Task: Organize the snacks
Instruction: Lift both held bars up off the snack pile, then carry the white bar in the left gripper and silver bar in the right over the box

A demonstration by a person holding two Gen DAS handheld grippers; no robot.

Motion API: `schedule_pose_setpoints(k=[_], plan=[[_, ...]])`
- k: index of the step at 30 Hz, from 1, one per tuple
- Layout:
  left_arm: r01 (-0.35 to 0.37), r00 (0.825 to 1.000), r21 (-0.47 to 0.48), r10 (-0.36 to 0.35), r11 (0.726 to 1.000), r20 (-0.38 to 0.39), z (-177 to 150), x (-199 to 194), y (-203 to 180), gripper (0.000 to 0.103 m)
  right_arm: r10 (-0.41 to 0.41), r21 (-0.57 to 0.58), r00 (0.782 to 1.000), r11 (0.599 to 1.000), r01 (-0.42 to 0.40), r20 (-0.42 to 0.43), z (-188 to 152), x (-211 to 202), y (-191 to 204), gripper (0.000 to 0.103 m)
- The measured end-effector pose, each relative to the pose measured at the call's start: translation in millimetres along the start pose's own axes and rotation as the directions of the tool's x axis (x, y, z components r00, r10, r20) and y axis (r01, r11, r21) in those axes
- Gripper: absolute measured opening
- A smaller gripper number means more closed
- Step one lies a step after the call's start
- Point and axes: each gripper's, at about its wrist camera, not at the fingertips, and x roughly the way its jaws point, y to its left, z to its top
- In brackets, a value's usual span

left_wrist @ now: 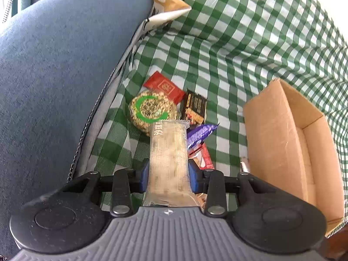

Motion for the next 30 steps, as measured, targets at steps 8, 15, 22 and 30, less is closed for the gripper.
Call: schedule_pose_setpoints(k=[8, 15, 22, 30], plan=[[0.043, 0.996, -0.018, -0.041, 0.999, 0.077, 5.3, -11.7, -4.4, 0.040, 0.027, 0.060, 0.988, 0.997, -0.037, 0.150, 29.0, -44.1, -25.8, 0.003], [0.084, 0.988, -0.016, -0.081, 0.996, 0.130, 9.6, -17.8, -15.6, 0.040, 0.014, 0.122, 0.973, 0.992, -0.043, 0.230, 64.1, -71.3, -82.9, 0.003], [0.128, 0.977, -0.019, -0.123, 0.992, 0.175, 14.2, -23.1, -28.7, 0.040, -0.100, 0.113, 0.956, 0.991, 0.071, 0.275, 63.7, -64.0, -150.9, 0.003], [0.195, 0.948, 0.002, -0.190, 0.981, 0.254, 18.9, -30.0, -57.4, 0.040, -0.193, 0.256, 0.963, 0.956, 0.142, 0.186, 25.5, -45.8, -209.8, 0.003]])
